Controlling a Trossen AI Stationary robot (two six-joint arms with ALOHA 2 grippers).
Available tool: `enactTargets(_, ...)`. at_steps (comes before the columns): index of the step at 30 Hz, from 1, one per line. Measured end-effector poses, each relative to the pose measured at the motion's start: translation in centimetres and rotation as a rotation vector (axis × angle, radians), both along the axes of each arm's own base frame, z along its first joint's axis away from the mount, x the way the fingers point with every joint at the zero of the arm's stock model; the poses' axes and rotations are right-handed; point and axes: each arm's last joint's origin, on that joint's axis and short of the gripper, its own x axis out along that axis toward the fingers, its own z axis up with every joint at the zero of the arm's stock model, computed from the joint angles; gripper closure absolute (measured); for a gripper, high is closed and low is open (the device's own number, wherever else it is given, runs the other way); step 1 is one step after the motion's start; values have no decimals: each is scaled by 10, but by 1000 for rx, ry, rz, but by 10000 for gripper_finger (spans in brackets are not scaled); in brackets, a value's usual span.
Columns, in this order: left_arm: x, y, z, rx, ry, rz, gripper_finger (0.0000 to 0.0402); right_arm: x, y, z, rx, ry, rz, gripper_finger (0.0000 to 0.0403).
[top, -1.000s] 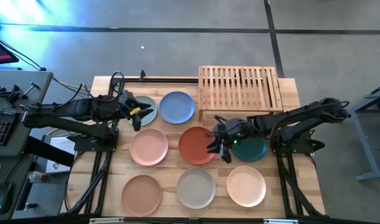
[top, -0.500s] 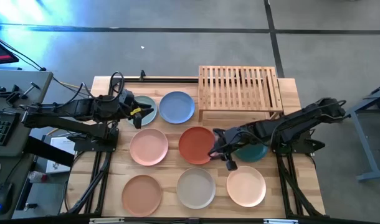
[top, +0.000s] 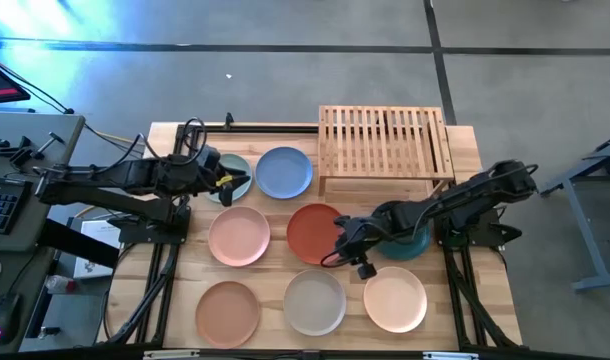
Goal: Place and stack plates onto a shelf
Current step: Put the orange plate on the shelf
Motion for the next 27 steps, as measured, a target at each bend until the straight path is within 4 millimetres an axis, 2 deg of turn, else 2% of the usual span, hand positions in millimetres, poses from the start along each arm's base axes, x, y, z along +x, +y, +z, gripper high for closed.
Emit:
enactTargets(12,10,-1,-7,-20,39,-7,289,10,2,-38,-74,93,31,311)
enactTargets(27,11,-1,-7,-25,42,-15,289,14,2,-54,-177,110,40,311)
